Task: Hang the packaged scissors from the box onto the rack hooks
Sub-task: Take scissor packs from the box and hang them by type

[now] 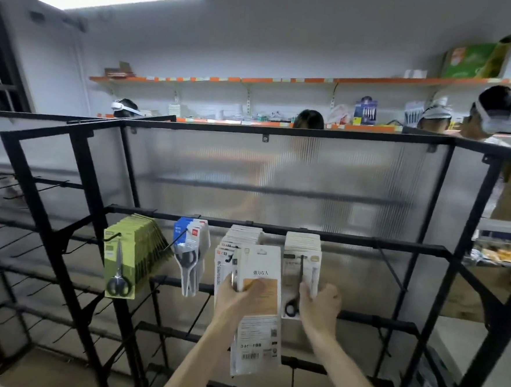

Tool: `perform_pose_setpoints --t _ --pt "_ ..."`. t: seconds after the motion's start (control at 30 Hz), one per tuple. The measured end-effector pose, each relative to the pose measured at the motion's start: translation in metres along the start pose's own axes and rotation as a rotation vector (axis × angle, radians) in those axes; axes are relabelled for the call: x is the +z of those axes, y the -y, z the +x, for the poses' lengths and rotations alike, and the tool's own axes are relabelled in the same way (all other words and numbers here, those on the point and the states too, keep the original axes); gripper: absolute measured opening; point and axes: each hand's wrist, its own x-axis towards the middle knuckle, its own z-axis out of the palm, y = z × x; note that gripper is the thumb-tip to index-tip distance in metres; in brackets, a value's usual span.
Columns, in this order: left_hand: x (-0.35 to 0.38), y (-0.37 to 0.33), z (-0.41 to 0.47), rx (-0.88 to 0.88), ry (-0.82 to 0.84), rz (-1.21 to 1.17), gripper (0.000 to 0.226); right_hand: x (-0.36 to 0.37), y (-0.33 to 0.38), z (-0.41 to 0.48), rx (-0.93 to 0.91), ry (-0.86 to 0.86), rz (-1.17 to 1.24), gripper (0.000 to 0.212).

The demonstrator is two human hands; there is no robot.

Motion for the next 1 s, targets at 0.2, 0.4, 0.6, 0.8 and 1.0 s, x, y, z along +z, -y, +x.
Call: perform_pose_setpoints --t 0.2,0.4,0.6,0.8,1.0 --pt "0.017 0.006 -0.008 -0.062 -0.029 0.019 0.056 -0.010 0.007 -0.047 -0.108 0.393 0.233 0.050" --pt "0.017 0.018 -0.013 -0.109 0.011 0.000 0.110 -0.030 0.003 -0.041 -0.019 0.388 0.215 0.029" --pt "0.005 0.042 -0.006 -0.089 0.059 -0.055 0.111 -0.043 -0.004 -0.043 0.079 0.454 0.321 0.025" --pt "0.002 0.024 -0.028 -0.146 0.104 -0.253 0.033 -0.045 -0.006 -0.052 0.084 0.468 0.446 0.031" --pt "0.010 0.024 -0.037 -0.109 0.129 -0.119 0.048 -0.032 -0.014 -0.062 0.016 0.299 0.321 0.018"
